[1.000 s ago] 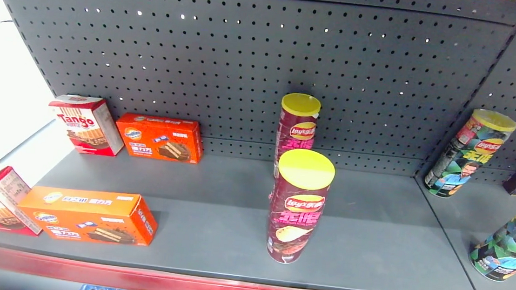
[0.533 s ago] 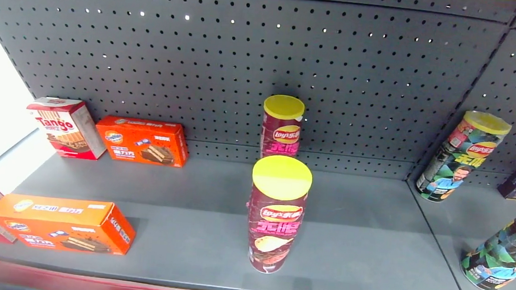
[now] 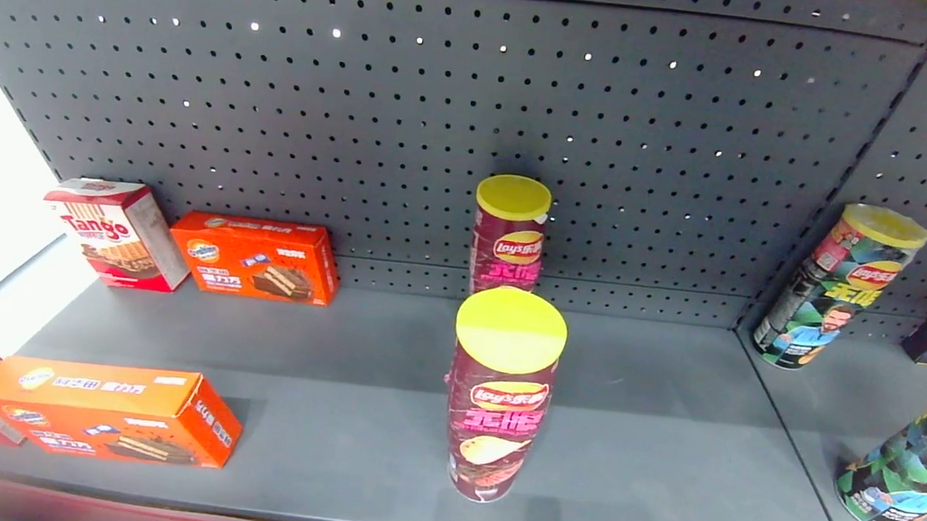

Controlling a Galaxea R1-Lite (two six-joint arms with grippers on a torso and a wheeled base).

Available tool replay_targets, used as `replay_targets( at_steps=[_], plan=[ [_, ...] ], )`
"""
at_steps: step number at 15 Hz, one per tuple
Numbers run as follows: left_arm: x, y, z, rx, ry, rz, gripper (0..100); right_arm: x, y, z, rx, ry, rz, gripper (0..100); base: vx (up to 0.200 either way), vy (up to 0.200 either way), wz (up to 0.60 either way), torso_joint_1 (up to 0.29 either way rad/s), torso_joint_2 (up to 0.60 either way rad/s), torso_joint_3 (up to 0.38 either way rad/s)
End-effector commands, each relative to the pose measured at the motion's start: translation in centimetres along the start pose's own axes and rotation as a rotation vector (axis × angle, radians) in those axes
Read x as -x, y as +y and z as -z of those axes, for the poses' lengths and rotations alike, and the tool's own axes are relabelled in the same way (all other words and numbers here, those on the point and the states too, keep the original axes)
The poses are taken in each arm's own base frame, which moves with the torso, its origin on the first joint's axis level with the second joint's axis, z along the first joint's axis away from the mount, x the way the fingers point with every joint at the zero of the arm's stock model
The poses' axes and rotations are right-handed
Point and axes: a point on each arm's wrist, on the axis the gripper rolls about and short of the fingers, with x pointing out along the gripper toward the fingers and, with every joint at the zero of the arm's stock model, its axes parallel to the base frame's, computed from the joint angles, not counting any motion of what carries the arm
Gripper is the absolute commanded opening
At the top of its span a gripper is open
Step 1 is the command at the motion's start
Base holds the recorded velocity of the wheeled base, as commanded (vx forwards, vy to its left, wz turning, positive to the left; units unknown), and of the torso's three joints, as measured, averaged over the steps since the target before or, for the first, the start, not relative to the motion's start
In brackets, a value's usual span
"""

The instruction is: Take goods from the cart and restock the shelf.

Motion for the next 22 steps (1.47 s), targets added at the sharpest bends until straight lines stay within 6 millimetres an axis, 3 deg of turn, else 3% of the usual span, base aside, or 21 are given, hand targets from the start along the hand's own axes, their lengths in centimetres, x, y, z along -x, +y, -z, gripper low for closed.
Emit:
replay_targets(
  at_steps=[1,22],
  plan=[
    [0.01,0.0,-0.02,0.0,-0.001,0.0,100,-0.02,0.0,-0.02,0.0,0.001,0.001,100,0.0,0.0,0.0,0.0,0.0,0.0],
    [0.01,0.0,-0.02,-0.002,-0.001,0.0,100,-0.02,0.0,-0.02,0.0,0.001,0.001,100,-0.01,0.0,0.0,0.0,0.0,0.0]
  ],
)
